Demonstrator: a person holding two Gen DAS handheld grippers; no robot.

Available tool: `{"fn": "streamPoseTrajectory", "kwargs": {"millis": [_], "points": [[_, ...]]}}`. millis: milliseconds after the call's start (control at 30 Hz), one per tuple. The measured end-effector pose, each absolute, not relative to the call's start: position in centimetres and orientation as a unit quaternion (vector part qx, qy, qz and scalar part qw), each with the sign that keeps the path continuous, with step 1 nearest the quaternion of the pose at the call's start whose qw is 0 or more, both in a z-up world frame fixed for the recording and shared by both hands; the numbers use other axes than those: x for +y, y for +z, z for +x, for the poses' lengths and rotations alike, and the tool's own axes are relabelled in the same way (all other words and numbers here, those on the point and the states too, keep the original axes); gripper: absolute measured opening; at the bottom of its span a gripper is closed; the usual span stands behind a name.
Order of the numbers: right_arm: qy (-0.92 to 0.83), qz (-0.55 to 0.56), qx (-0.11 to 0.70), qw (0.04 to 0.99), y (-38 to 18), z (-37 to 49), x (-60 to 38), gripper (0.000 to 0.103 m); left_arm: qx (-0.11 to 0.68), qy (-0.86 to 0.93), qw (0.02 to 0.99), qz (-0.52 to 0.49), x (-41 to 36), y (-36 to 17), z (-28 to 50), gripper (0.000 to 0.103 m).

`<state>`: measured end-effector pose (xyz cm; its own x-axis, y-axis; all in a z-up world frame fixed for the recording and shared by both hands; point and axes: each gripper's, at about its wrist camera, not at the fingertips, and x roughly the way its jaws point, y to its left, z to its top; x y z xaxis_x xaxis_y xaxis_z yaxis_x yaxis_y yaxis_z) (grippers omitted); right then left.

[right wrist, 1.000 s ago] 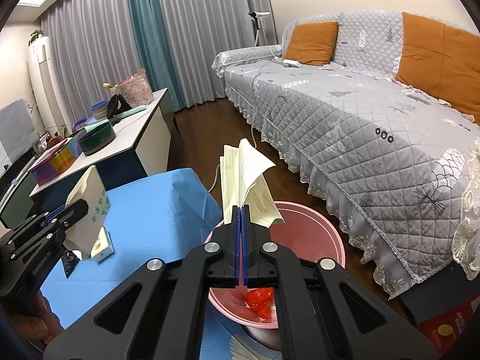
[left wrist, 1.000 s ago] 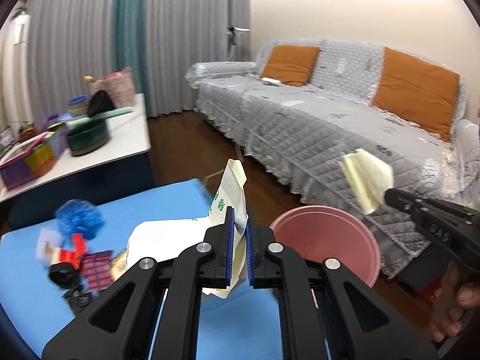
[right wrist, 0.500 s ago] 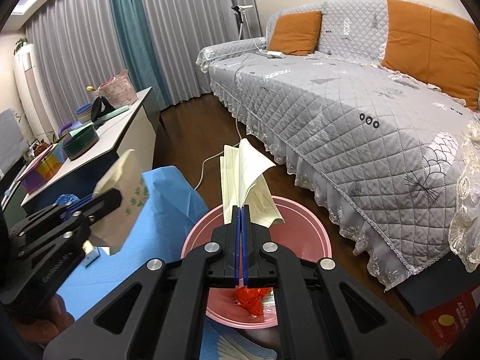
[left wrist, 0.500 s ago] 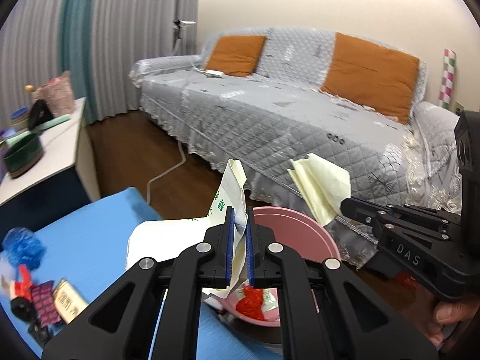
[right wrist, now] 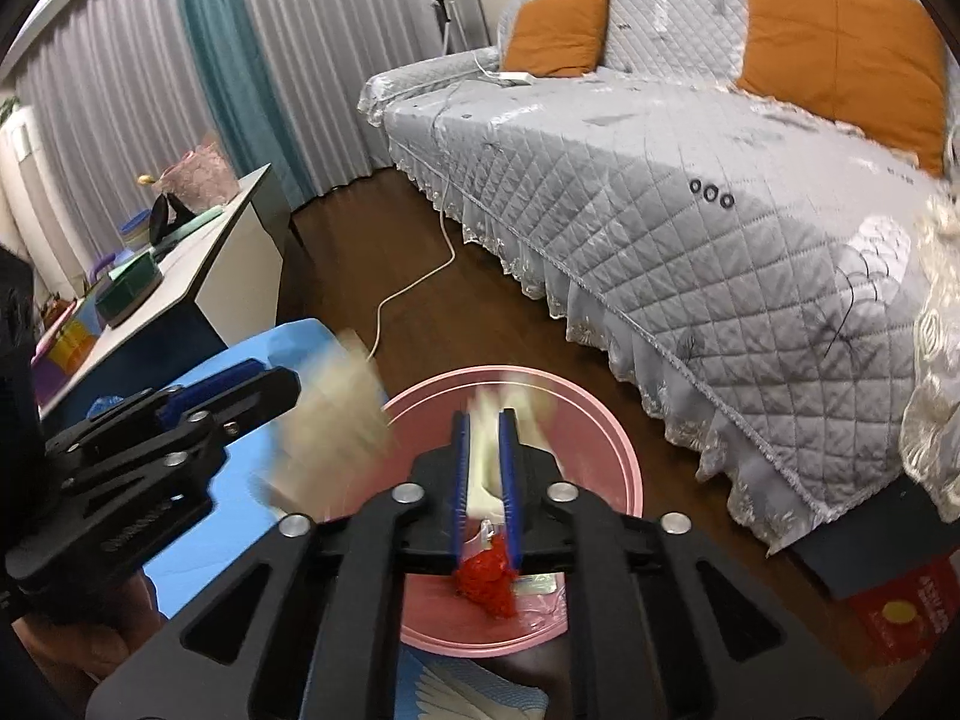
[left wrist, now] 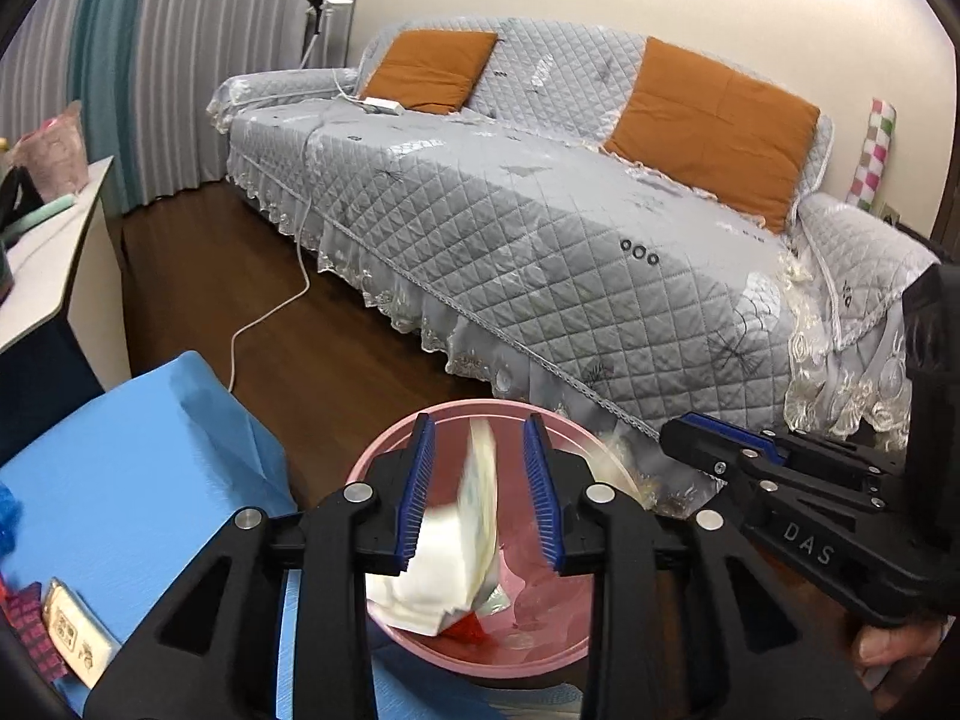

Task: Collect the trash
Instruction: 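Open both tools to drop the paper bag and tissues into the bin, then move both open tools back over the remaining trash on the table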

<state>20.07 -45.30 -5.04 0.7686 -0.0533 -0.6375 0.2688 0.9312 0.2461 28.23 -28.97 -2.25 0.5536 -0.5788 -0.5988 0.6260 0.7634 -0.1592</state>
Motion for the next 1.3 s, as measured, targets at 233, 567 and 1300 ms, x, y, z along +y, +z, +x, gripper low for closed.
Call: {"fn": "streamPoseTrajectory", "kwargs": {"millis": [233, 567, 1300], "points": [[-0.092, 0.164, 0.319, 0.929, -4.5, 20.0, -45.0, 0.029, 0.319, -0.324, 0.890, 0.032, -26.3, -1.2, 27.2, 0.031], [-0.049, 0.154, 0.298, 0.941, -2.7, 20.0, -41.1, 0.035, 0.297, -0.273, 0.915, 0.027, -18.8, 1.5, 24.1, 0.031], [0.076, 0.085, 0.293, 0.949, -1.8, 21.6, -26.4, 0.041, 0.294, -0.113, 0.949, -0.019, 1.9, 1.2, 22.1, 0.031]]}}
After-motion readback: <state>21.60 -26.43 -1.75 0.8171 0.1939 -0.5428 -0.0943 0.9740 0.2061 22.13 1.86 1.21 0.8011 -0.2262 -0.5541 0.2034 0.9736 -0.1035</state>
